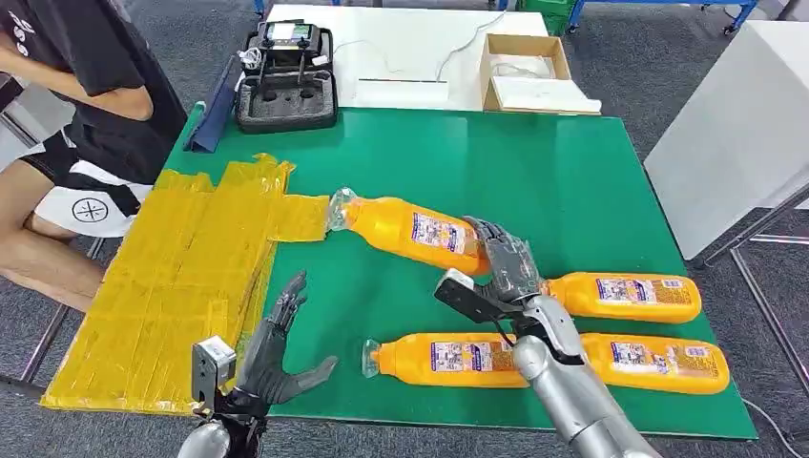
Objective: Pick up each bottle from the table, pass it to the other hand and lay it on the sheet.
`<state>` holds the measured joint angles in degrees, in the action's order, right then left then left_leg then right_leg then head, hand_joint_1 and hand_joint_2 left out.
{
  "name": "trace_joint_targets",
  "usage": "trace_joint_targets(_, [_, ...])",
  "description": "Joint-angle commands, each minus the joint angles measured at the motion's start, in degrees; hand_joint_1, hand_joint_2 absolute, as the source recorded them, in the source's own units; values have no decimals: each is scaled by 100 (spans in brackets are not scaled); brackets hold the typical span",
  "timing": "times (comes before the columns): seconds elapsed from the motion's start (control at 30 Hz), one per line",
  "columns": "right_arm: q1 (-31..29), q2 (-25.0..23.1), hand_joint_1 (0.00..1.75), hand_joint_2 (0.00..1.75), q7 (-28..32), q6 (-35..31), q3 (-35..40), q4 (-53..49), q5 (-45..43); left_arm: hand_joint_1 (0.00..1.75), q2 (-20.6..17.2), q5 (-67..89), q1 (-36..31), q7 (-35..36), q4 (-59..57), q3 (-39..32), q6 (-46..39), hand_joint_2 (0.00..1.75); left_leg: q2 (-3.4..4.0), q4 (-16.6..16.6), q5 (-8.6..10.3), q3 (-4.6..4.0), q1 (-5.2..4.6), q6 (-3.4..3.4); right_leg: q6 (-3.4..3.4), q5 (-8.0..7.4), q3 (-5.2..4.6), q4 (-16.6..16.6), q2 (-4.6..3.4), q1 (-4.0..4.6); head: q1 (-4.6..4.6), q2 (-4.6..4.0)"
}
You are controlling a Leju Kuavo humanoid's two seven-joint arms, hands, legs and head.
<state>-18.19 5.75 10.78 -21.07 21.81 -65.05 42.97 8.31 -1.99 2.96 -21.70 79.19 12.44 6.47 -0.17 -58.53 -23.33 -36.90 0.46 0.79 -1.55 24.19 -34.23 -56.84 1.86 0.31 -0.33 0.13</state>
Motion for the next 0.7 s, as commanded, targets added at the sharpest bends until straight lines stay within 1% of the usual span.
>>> trace_joint_targets(0.03, [109, -479, 175, 175, 353, -245, -622, -253, -362, 0, -296, -47, -236, 0, 102, 503, 1, 175, 5, 3, 2, 4, -4, -1, -1, -1, 3, 0, -11, -5, -2, 0])
trace_joint_targets(0.07, [159, -574, 175, 175, 485, -295, -712, -354, -588, 0, -345, -7, -308, 21, 171, 660, 13, 175, 7, 1, -1, 12, -5, -3, -1, 2, 9, -3, -19, -6, -2, 0])
trace_joint_targets(0.1, [236, -698, 175, 175, 762, -266, -809, -496, -1027, 0, -375, -107, -379, -41, 308, 848, 177, 175, 3, 0, 1, 5, -2, -2, -1, 0, 4, -2, -12, -4, 0, 0])
trace_joint_targets(0.13, [278, -736, 175, 175, 903, -156, -831, -568, -1292, 0, -387, -103, -433, -6, 389, 977, 164, 175, 0, -1, 3, -2, -1, -2, 0, -1, -2, -3, -7, -2, 0, 0])
trace_joint_targets(0.17, [384, -810, 175, 175, 1247, 200, -890, -748, -1961, 0, -464, -154, -564, 19, 479, 1228, 155, 175, -1, -2, 0, 5, -3, -3, 0, 4, 4, -7, -10, -5, -2, 0])
trace_joint_targets(0.2, [479, -824, 175, 175, 1568, 1097, -874, -912, -2921, 0, -541, -222, -732, 64, 475, 1459, 142, 175, -3, -2, 2, 0, -2, -3, 0, 2, -1, -5, -5, -3, 0, 0])
trace_joint_targets(0.23, [536, -767, 175, 175, 1619, 1292, -851, -948, -3078, 0, -556, -325, -879, 133, 435, 1588, 145, 175, -10, -3, 4, -2, 0, -2, 0, 2, 0, -4, 3, -1, -2, 0])
trace_joint_targets(0.27, [590, -806, 175, 175, 1661, 1445, -826, -917, -3205, 0, -571, -442, -1034, 181, 429, 1722, 84, 175, -20, -2, 2, 6, -2, -4, 0, 8, 8, -7, 9, -4, -2, 0])
trace_joint_targets(0.3, [603, -836, 175, 175, 1703, 1880, -753, -850, -3481, 0, -578, -545, -1151, 229, 420, 1816, 33, 175, -19, -1, 4, 4, 0, -2, -1, 4, 6, -3, 11, -2, 0, 0])
trace_joint_targets(0.33, [607, -885, 175, 175, 1730, 1979, -699, -761, -3543, 0, -560, -613, -1246, 268, 394, 1853, 10, 175, -12, -1, 5, 2, 1, -2, 0, 0, 3, -1, 6, 0, -2, 0])
trace_joint_targets(0.4, [621, -1031, 175, 175, 1874, 2394, -445, -564, -3739, 0, -517, -808, -1453, 407, 260, 1905, -65, 175, -8, 0, 4, 7, 0, -2, -1, 0, 8, 0, 0, -1, -2, 0])
trace_joint_targets(0.47, [628, -1099, 175, 175, 1899, 2368, -351, -504, -3726, 0, -529, -852, -1526, 419, 195, 1931, -89, 175, 1, 2, 1, 19, 0, -4, 0, 0, 17, 1, -14, -2, -2, 0])
trace_joint_targets(0.53, [619, -1118, 175, 175, 1929, 2496, -156, -445, -3730, 0, -506, -940, -1593, 445, 79, 1901, -180, 175, 1, 2, 3, 9, 0, -3, -1, -2, 7, 1, -10, -1, 0, 0])
trace_joint_targets(0.63, [574, -1222, 175, 175, 1911, 2610, 229, -279, -3655, 0, -430, -1292, -1763, 557, -180, 1769, -217, 175, 10, 6, 0, 27, -2, -4, -1, 0, 21, 3, -24, -4, -2, 0])
trace_joint_targets(0.7, [484, -1251, 175, 175, 1877, 2624, 438, -41, -3627, 0, -414, -1421, -1863, 553, -302, 1754, -221, 175, 8, 5, 2, 16, 4, -3, -1, -3, 12, 5, -17, 0, -2, 0])
